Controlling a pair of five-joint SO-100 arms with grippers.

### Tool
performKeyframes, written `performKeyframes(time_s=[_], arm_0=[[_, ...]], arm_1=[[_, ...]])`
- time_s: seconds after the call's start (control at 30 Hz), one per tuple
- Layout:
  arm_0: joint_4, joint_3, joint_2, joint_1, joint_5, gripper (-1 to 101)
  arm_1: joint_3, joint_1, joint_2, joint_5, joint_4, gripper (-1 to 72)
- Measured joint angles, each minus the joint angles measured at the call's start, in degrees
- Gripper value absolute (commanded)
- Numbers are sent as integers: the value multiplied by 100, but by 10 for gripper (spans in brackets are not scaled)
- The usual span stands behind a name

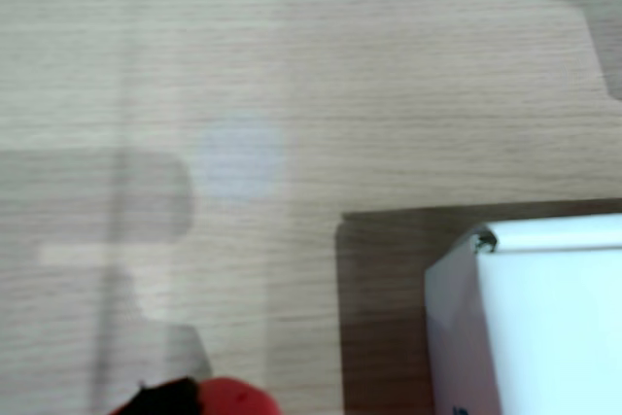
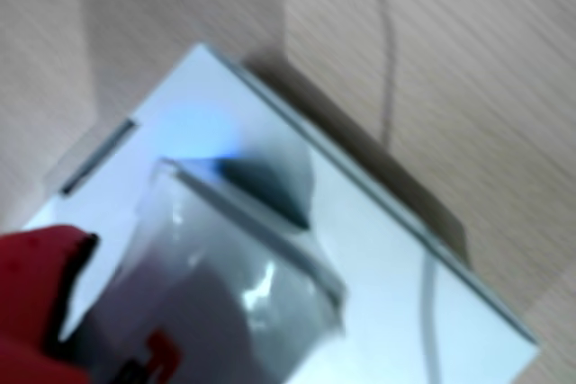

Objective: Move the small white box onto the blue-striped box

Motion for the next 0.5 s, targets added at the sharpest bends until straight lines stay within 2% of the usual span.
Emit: performKeyframes(time_s=[0.23,0.37,0.43,0.5], arm_0=[[0,0,9,-53,0,0],[-62,0,18,-53,-53,0],[-308,0,18,-53,-229,0],[-475,0,18,-53,-492,0]], arm_1=[[-325,-26,211,132,0,433],[510,-9,1819,290,0,419],[1600,-26,2918,334,0,294],[2865,-18,3999,334,-9,59]])
